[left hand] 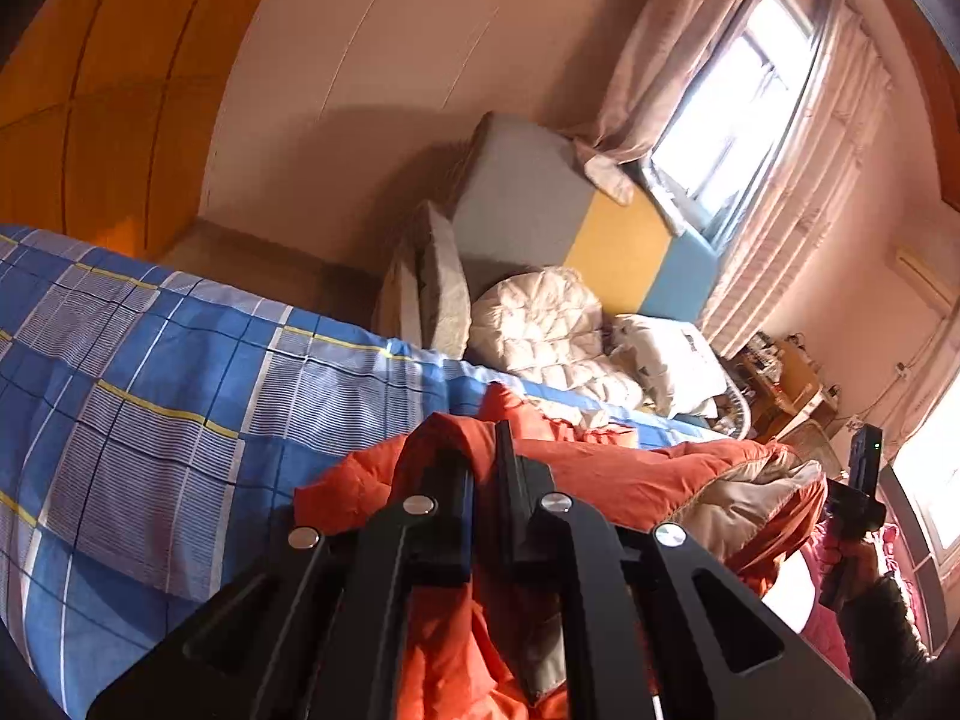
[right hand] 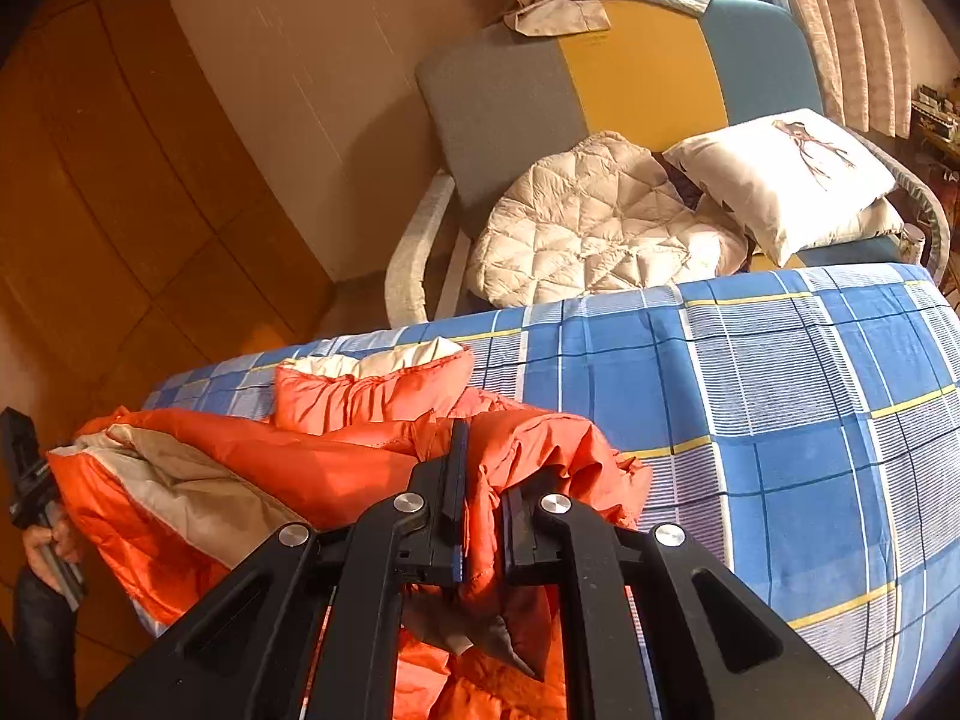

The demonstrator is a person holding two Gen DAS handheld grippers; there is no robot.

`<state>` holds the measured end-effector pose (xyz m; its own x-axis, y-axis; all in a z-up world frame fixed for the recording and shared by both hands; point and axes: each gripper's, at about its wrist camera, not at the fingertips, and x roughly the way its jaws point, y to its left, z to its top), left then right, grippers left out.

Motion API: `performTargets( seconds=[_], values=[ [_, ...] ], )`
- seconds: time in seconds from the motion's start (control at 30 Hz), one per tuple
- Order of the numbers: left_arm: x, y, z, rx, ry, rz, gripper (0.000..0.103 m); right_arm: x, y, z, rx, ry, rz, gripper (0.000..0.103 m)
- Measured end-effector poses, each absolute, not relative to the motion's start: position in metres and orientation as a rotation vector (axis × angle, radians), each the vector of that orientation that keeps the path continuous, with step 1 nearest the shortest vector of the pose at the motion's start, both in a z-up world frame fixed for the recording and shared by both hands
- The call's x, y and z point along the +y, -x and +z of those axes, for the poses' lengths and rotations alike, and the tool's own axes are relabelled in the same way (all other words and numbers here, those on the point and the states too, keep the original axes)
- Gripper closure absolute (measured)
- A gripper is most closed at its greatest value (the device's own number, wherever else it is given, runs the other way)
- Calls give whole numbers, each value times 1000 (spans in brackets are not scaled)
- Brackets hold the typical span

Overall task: Fold large clothes
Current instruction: 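Lift the hem with both grippers and fold it over toward the collar, then open both grippers to lay the folded jacket down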

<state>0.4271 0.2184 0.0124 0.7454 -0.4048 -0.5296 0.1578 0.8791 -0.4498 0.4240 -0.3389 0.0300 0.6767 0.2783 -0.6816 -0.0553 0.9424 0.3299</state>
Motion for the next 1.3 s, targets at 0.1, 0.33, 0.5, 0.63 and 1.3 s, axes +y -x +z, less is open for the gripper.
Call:
performTargets(
  seconds=[0.1,0.33,0.5,0.63,1.3],
  values=[
    [217,-456,0,701,403,-290,97,-338,-450,14,840,-294,163,95],
    [217,-512,-49,820,432,-215,97,-335,-502,-27,936,-310,101,95],
    [214,-530,-72,865,451,-184,97,-335,-521,-50,990,-332,80,95],
    [211,-533,-77,873,450,-169,94,-336,-530,-61,1009,-356,64,95],
    [233,-483,-25,718,525,-98,24,-346,-504,-2,857,-551,123,23]
  ],
)
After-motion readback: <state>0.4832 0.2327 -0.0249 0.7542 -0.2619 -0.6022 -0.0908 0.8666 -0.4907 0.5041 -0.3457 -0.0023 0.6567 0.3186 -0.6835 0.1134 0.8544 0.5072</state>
